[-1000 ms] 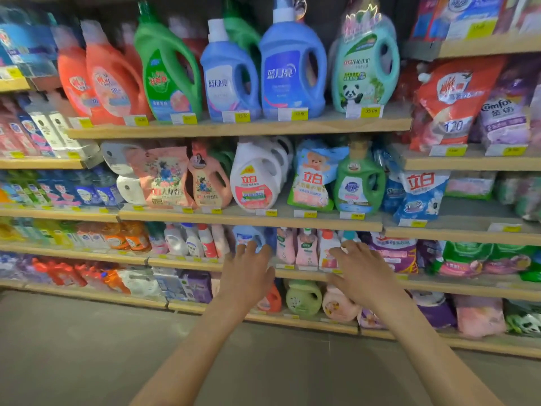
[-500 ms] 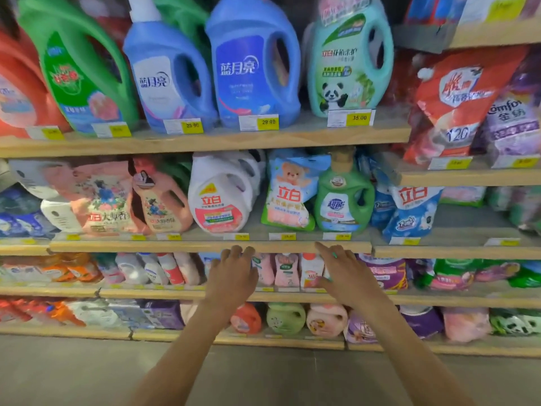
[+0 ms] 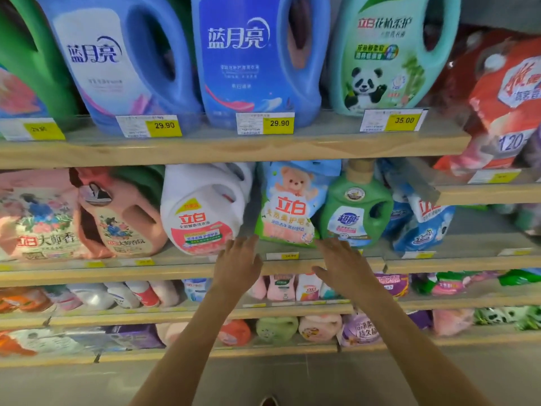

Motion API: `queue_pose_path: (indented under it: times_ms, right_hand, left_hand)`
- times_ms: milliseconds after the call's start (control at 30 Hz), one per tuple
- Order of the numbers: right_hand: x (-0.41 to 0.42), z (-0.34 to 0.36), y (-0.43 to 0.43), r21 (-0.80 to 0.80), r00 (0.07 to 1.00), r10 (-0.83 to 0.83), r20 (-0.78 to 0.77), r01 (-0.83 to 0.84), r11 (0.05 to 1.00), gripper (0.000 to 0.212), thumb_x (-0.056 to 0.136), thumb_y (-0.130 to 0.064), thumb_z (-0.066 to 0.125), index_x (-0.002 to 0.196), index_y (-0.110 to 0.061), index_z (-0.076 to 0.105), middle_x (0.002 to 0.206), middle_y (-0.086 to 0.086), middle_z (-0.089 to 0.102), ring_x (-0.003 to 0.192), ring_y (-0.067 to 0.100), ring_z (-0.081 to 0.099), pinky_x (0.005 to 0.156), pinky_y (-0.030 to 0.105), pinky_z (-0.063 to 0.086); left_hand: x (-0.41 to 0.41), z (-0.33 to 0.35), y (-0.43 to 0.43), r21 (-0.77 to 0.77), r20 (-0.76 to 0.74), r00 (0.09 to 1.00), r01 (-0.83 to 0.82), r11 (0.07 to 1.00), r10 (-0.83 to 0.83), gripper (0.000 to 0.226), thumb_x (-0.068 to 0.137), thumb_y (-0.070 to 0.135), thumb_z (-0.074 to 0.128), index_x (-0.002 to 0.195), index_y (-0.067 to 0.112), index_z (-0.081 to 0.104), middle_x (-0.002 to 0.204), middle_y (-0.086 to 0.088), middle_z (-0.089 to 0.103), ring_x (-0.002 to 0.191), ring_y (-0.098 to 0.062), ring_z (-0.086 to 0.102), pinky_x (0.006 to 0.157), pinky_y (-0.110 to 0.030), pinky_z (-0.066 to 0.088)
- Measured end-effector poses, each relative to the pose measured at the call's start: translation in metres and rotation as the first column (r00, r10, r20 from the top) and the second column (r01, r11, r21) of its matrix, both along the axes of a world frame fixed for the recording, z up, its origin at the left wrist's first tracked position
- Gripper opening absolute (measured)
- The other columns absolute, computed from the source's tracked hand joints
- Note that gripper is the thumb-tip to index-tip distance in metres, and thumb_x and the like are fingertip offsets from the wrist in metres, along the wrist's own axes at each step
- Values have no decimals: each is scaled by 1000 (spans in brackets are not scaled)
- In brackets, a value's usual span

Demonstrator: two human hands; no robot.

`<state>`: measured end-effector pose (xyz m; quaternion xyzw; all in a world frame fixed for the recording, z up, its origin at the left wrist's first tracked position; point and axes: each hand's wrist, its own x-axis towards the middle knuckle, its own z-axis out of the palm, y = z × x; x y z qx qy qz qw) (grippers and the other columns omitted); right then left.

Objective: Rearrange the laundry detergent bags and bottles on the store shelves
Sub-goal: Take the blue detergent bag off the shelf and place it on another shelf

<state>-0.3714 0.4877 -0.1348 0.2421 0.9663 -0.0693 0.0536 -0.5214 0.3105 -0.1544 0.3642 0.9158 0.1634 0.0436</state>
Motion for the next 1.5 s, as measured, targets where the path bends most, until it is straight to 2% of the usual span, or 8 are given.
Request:
queue_pose_path:
  times_ms: [400,600,767,967,1067,1167,1300,1500]
  right_hand:
    - [-53,-33,36,-323,948,-173,-267,82,943,94,95,-35,63,157,-29,-8,149,14,35,135,38,40,99,50,42]
    - [-74,-48,46,-404,888,-231,-398,57,913,102,93,-46,63,151,-46,-20,161,8,25,138,38,39,101,54,44]
    - [-91,-61,61,-520,838,-265,-477,-26,854,107,90,-38,71,152,-47,-17,154,-5,40,118,27,62,85,41,56]
    - [-108,-77,66,-646,810,-346,-474,-53,761,115,83,-48,75,149,-51,-20,139,-12,57,108,1,65,79,22,57]
    - [-116,-84,71,-677,808,-369,-460,-50,734,118,81,-45,78,147,-52,-20,130,-15,57,97,-21,59,70,3,46]
    - [-123,-92,74,-679,817,-350,-458,-67,731,117,82,-40,79,146,-45,-19,130,-13,54,92,-31,51,72,-4,40]
    - [-130,-103,77,-700,806,-385,-450,-51,713,117,78,-42,82,142,-58,-15,132,-15,54,97,-25,54,80,0,44]
    - [-127,-105,75,-672,783,-404,-474,-24,741,108,81,-38,78,142,-58,-9,111,-25,58,82,-27,55,69,-4,41]
  left_hand:
    - [-78,-39,54,332,284,945,63,941,-164,73,94,23,66,155,24,27,148,-7,45,135,-31,46,102,-44,44]
    - [-111,-65,79,476,441,852,43,878,-281,106,74,69,73,157,39,15,157,20,33,147,-14,34,117,-50,37]
    - [-128,-72,100,516,525,790,1,856,-318,115,68,50,88,154,51,11,150,26,40,131,16,41,104,-11,43]
    - [-138,-75,117,500,547,736,96,861,-400,114,71,15,91,137,60,9,117,61,41,112,29,47,86,-2,46]
    - [-145,-92,124,495,563,719,101,863,-407,115,69,10,92,131,70,16,117,53,51,111,20,57,88,-15,55]
    - [-152,-102,125,469,589,723,59,881,-361,115,60,33,97,126,82,16,122,38,60,113,6,63,93,-35,59]
    - [-150,-97,124,462,566,759,31,886,-322,103,56,40,98,116,83,26,122,22,65,110,-1,66,95,-38,58]
    - [-133,-93,115,543,545,762,-5,839,-349,105,69,2,89,136,54,27,122,26,65,116,-2,65,86,-22,57]
